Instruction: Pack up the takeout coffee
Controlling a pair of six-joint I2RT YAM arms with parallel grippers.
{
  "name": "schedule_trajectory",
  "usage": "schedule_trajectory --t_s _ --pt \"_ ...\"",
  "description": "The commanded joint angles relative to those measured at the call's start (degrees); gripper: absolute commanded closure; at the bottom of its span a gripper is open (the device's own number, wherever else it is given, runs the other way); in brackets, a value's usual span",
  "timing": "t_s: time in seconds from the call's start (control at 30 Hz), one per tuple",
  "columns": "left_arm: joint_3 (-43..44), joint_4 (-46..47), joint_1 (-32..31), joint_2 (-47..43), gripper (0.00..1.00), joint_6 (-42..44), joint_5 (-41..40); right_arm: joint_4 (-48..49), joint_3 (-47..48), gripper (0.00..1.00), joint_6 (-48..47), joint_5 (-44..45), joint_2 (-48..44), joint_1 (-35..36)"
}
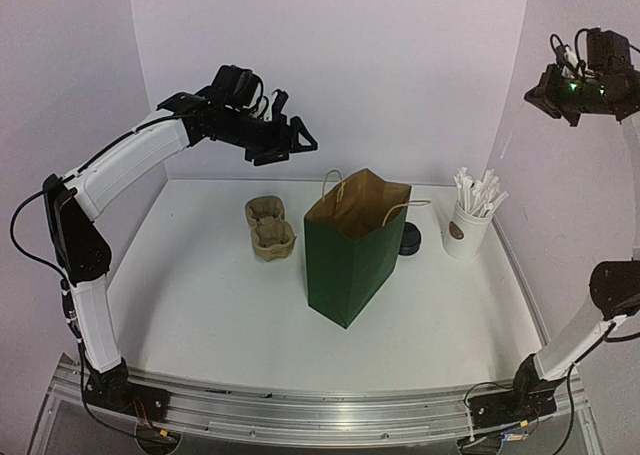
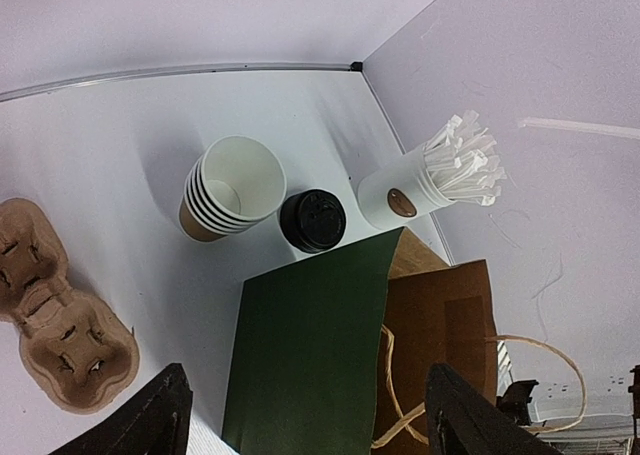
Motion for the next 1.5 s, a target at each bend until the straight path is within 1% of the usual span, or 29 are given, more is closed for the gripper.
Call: schedule_trajectory --t_s 0.0,0.3,0.7,0.83,0.93,1.1,1.23,1.47 --pt "0.1 2.2 -0.1 -2.0 0.21 -0.3 -0.3 0.6 3.7 1.0 0.2 -9.0 0.9 0.0" --pt "-0.4 2.3 -0.1 -2.6 0.21 -0.3 -0.5 3.0 8.8 1.0 4.4 -22.0 3.4 0.0" --pt "0.3 2.1 -0.1 -2.1 0.21 0.3 -0.5 6.3 8.1 1.0 6.4 -37.7 2.9 0.0" --pt "0.3 2.0 -0.1 -2.1 0.21 0.4 -0.2 10.1 6.3 1.0 8.6 -44.9 2.0 0.1" --pt "0.1 2.0 -0.1 -2.2 0.21 0.4 -0.2 12.8 4.8 1.0 10.6 -48.1 1.2 0.2" --pt "-0.9 2.7 -0.2 -2.8 0.21 0.0 0.1 14.6 2.4 1.0 11.7 -50.0 -0.3 1.8" --pt "-2.1 3.4 -0.2 -3.6 0.21 -0.3 0.2 16.3 -0.9 1.0 12.3 -50.2 -1.5 5.4" --pt "-3.0 3.5 -0.5 -4.4 0.21 -0.6 0.1 18.4 -5.6 1.0 12.3 -46.6 -1.4 15.2"
